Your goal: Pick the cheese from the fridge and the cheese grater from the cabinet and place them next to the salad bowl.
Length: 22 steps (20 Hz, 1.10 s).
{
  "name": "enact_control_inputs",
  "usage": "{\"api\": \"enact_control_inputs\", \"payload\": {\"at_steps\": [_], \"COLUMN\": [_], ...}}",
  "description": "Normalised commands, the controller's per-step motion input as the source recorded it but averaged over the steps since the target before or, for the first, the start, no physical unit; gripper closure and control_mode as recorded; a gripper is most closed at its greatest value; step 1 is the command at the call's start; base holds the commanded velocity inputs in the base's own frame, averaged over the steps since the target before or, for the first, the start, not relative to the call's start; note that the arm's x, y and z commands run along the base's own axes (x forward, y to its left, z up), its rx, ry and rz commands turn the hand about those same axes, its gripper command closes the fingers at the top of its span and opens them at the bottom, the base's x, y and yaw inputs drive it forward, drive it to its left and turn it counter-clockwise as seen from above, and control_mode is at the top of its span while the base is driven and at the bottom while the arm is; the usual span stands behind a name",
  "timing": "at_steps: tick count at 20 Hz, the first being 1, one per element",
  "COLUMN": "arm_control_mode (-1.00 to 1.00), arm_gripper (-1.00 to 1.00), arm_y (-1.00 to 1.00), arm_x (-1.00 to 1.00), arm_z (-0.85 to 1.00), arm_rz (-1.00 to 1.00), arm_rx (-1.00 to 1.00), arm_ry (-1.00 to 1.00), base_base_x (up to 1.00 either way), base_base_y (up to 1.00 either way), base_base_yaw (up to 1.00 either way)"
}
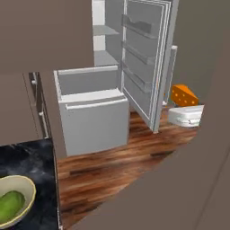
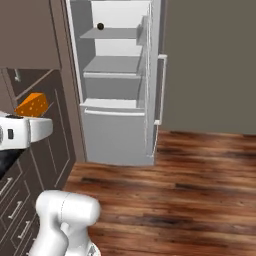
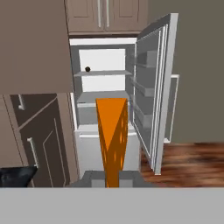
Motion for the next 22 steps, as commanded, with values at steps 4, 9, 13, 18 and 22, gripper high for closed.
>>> {"api": "enact_control_inputs", "payload": {"at_steps": [4, 9, 13, 18, 22], "arm_control_mode": [1.0, 1.0, 1.0, 1.0, 1.0], "arm_gripper": [1.0, 1.0, 1.0, 1.0, 1.0], "arm_y": [0.0, 0.0, 0.0, 0.0, 0.0], "arm_x": [0.0, 0.0, 0.0, 0.0, 0.0], "arm_z": [0.0, 0.0, 0.0, 0.0, 0.0], "arm_rz": [0.0, 0.0, 0.0, 0.0, 0.0], "arm_rx": [0.0, 0.0, 0.0, 0.0, 0.0], "arm_ry": [0.0, 0.0, 0.0, 0.0, 0.0], "base_base_x": [-0.77, -0.42, -0.18, -0.14, -0.02], "base_base_y": [-0.57, -0.71, -0.48, -0.26, -0.43], "base_base_yaw": [-0.1, 0.29, 0.52, 0.68, 0.76]}}
